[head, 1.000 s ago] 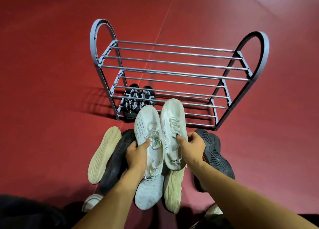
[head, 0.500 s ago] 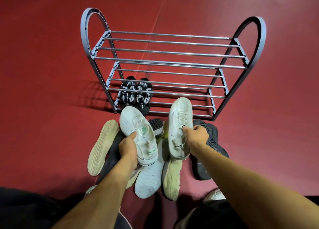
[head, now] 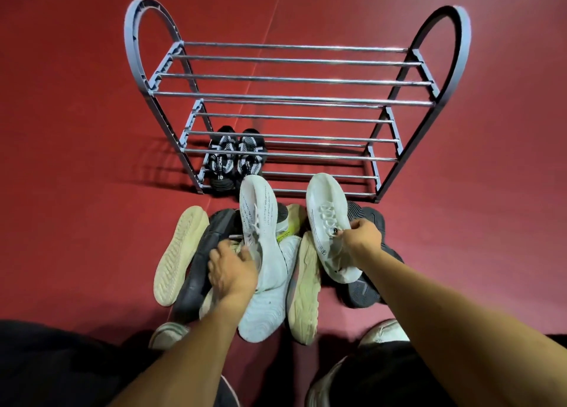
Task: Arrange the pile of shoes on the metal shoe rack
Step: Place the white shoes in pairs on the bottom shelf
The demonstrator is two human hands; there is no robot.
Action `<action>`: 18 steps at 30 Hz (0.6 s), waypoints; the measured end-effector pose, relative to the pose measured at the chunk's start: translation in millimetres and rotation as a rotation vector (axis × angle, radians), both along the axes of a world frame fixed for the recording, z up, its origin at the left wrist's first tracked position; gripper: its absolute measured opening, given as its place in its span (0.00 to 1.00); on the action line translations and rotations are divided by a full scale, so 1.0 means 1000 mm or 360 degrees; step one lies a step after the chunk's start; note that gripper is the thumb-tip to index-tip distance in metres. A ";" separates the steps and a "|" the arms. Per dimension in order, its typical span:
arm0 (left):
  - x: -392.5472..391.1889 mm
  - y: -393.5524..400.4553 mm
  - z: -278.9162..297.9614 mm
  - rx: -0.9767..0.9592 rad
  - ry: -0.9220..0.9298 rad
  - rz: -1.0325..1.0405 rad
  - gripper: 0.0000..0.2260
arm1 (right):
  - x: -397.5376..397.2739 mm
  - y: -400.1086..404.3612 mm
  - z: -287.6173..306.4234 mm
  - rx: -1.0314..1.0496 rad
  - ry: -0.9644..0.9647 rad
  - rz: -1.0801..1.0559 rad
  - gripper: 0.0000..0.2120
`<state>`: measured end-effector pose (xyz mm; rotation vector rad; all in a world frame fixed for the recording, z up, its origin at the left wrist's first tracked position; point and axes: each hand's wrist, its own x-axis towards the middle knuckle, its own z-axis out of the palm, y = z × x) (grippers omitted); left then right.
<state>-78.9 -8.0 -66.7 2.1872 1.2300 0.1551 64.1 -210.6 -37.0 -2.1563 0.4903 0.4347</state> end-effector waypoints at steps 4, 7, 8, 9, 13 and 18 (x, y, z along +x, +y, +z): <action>-0.071 -0.018 -0.025 0.0158 0.0252 -0.0005 0.12 | 0.001 -0.001 -0.005 -0.0028 -0.0001 0.0034 0.08; -0.081 -0.028 -0.034 -0.0244 0.0929 0.0027 0.24 | 0.001 0.001 -0.007 -0.0015 -0.0016 0.0049 0.08; -0.081 -0.029 -0.036 -0.0311 0.1056 -0.0025 0.29 | 0.001 0.001 -0.009 -0.0016 -0.0021 0.0054 0.07; -0.080 -0.030 -0.037 -0.0347 0.1090 -0.0056 0.34 | 0.001 0.002 -0.009 -0.0014 -0.0028 0.0057 0.08; -0.073 -0.035 -0.041 -0.0470 0.1047 0.0043 0.40 | 0.002 0.000 -0.011 -0.0008 -0.0039 0.0059 0.07; -0.057 -0.042 -0.035 -0.0810 0.0842 0.0465 0.43 | 0.004 -0.001 -0.014 -0.0007 -0.0046 0.0080 0.07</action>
